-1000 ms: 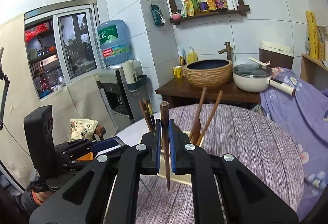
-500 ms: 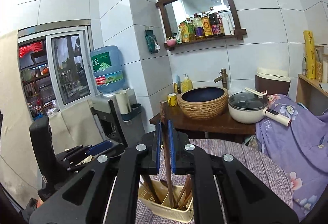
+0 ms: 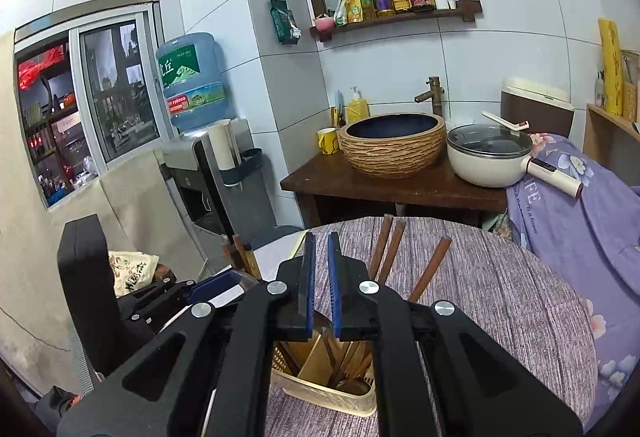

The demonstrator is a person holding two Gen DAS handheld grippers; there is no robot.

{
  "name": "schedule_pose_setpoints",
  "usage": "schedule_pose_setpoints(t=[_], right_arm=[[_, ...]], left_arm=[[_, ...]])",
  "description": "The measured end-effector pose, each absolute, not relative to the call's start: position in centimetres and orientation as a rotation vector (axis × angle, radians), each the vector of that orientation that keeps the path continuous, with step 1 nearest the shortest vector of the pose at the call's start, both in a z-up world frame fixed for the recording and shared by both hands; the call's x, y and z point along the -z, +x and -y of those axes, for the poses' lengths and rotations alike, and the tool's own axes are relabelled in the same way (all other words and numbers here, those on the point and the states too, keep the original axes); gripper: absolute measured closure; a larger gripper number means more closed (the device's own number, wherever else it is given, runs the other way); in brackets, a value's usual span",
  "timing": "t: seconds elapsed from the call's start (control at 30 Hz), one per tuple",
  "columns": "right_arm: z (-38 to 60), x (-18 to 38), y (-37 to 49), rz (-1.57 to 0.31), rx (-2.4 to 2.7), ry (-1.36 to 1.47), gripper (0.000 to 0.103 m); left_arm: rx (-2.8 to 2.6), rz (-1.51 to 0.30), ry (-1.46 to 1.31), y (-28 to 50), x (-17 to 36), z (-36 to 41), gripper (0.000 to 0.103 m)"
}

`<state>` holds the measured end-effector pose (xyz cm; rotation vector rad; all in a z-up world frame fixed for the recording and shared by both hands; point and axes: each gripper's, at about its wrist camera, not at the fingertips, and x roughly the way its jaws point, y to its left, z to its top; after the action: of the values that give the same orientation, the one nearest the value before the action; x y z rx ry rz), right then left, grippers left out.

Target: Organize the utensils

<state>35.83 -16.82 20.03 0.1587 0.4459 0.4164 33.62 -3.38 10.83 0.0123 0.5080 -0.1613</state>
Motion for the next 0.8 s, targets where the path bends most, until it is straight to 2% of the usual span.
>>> schedule_pose_setpoints(t=[0.13, 0.2, 0.27, 0.3, 0.37, 0.4, 0.53, 0.57, 0.6, 0.7, 0.8], right_arm=[[16.7, -18.8, 35.0, -0.425, -0.406, 0.141, 0.096], [16.9, -18.3, 34.5, -0.417, -0.393, 0.133, 0.096], [17.3, -17.8, 34.1, -0.409, -0.38, 0.134, 0.095], [17.5, -17.7, 34.0, -0.409, -0.377, 0.137, 0.09], [18.2, -17.2, 33.6, -0.401, -0.364, 0.155, 0.069], [18.8, -16.9, 33.3, -0.389, -0.353, 0.17, 0.054], [20.3, -16.1, 31.8, -0.36, -0.303, 0.184, 0.046], [20.6, -15.7, 31.2, -0.356, -0.294, 0.183, 0.036], [20.9, -15.2, 30.5, -0.349, -0.287, 0.184, 0.03], [21.0, -13.8, 28.5, -0.338, -0.271, 0.16, 0.028], [20.7, -11.5, 25.6, -0.332, -0.258, 0.117, 0.018]], left_arm=[[0.169, -0.507, 0.034, 33.3, -9.7, 3.7, 0.066], [0.171, -0.509, 0.036, 33.2, -9.3, 3.8, 0.06], [0.173, -0.508, 0.036, 33.0, -9.0, 3.8, 0.046], [0.173, -0.502, 0.037, 32.9, -8.9, 3.8, 0.044], [0.17, -0.492, 0.044, 32.4, -8.7, 3.8, 0.04], [0.168, -0.487, 0.047, 32.1, -8.7, 3.7, 0.039], [0.155, -0.43, 0.035, 29.9, -8.7, 3.0, 0.017], [0.146, -0.404, 0.034, 29.0, -8.7, 2.7, 0.01], [0.139, -0.381, 0.033, 28.1, -8.6, 2.6, 0.007], [0.136, -0.323, 0.023, 25.3, -7.7, 1.8, 0.006], [0.139, -0.311, 0.013, 22.7, -6.5, 1.1, 0.006]])
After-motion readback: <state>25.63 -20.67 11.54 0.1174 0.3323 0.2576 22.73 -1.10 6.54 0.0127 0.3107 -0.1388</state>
